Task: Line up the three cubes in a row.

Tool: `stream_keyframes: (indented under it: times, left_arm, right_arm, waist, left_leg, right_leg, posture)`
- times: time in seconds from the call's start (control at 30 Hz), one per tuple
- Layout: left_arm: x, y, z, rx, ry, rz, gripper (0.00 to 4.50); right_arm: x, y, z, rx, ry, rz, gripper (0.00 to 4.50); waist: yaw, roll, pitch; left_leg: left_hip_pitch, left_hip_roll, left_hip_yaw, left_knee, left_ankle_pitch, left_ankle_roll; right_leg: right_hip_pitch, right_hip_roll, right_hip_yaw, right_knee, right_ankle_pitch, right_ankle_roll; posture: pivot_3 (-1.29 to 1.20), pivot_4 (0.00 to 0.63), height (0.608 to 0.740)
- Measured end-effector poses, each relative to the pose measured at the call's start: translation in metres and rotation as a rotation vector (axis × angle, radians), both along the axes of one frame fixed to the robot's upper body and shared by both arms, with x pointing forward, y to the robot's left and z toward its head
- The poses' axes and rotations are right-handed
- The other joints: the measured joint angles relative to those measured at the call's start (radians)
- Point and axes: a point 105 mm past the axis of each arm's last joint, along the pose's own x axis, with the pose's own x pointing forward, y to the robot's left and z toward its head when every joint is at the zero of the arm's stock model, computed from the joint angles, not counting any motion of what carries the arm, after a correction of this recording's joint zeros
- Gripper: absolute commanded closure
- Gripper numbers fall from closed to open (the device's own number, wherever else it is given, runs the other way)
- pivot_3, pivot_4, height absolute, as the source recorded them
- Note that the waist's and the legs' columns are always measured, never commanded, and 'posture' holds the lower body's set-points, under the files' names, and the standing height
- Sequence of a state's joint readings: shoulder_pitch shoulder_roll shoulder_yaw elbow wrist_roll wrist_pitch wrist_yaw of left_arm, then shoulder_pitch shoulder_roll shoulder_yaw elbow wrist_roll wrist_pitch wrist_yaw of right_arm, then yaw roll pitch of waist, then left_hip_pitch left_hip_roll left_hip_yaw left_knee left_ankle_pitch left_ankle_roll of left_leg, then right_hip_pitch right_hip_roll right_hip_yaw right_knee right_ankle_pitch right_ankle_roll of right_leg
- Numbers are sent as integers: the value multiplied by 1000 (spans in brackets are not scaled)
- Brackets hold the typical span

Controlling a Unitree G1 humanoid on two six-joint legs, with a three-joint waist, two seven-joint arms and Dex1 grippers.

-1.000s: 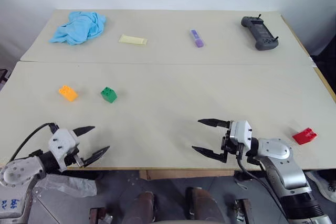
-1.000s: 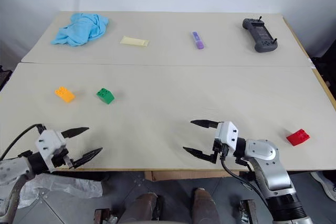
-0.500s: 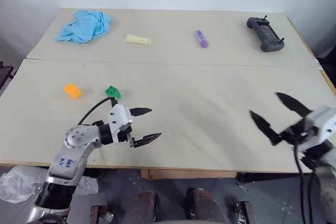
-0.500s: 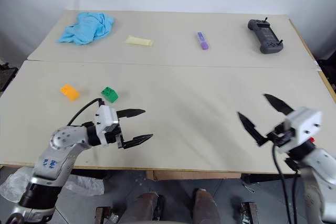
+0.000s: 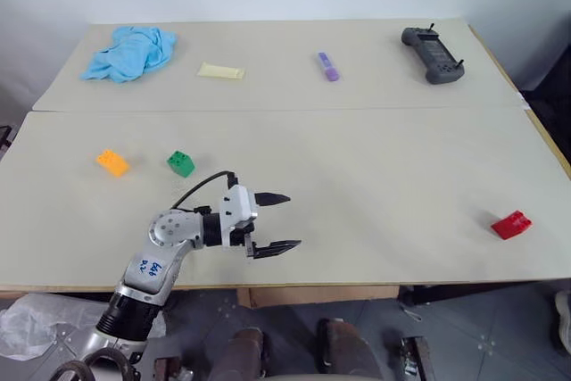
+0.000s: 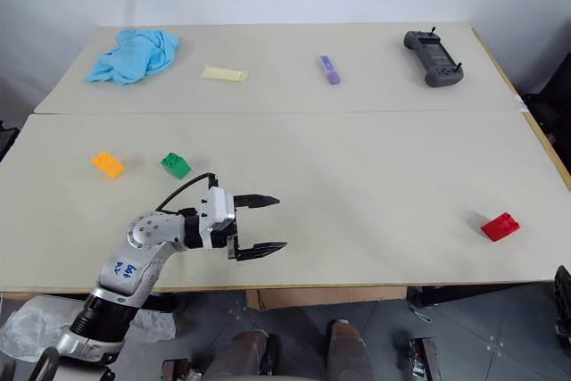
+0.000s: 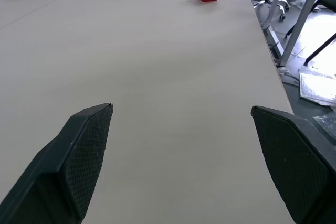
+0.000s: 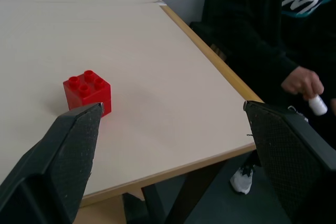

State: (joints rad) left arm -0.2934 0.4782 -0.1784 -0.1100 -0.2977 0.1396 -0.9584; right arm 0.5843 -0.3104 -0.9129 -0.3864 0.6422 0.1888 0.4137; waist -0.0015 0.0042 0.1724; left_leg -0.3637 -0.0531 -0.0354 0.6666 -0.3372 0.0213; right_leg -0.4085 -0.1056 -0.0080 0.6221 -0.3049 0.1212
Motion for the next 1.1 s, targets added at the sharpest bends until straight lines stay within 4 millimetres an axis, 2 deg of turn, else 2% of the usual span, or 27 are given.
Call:
stream_keyframes:
  times: [0.07,0.2,0.27,0.33,0.4,0.5,0.93,1.1]
  left_arm:
    - [1,0,1,1,-5,0,23]
    - [3,-2,3,-11,-26,-8,23]
    - [2,-4,3,-20,-26,-12,23]
    - [2,-4,2,-21,-27,-11,23]
    - [2,-3,0,-17,-24,-5,23]
    - [0,-2,-2,-10,-21,-1,23]
    - [-6,1,-1,17,-33,8,23]
    - [-6,3,-2,26,-24,18,0]
  right_arm:
    - [12,3,7,29,-5,17,0]
    - [63,11,49,86,-16,47,0]
    - [79,17,60,117,8,35,0]
    - [88,19,56,131,89,-2,0]
    - [96,15,46,180,178,-117,0]
    - [102,17,36,237,246,-207,0]
    - [116,47,-16,395,336,-427,0]
    - [115,45,-19,399,309,-523,1231]
  waist:
    - [0,2,-1]
    - [0,3,-2]
    - [7,3,-2]
    - [22,3,-2]
    - [27,3,-2]
    - [29,3,-2]
    - [22,5,-3]
    - [21,5,-3]
  left_leg:
    - [0,0,0,0,1,-1]
    - [2,0,4,0,1,0]
    - [2,1,2,-1,1,-1]
    - [-2,1,1,0,2,-1]
    - [-6,1,0,3,2,-1]
    - [-7,0,0,4,2,0]
    - [-6,0,1,2,3,0]
    - [-6,0,2,1,3,0]
  right_leg:
    - [0,0,1,1,0,0]
    - [0,0,4,2,0,0]
    - [0,1,2,1,0,0]
    - [-2,2,1,1,0,0]
    - [-4,2,1,1,0,0]
    - [-4,0,0,0,0,0]
    - [-5,3,1,4,1,1]
    - [-6,5,2,4,1,1]
  posture:
    - [0,150,740]
    - [0,150,740]
    - [0,150,740]
    - [0,150,740]
    - [0,150,740]
    - [0,150,740]
    - [0,150,740]
    - [0,150,740]
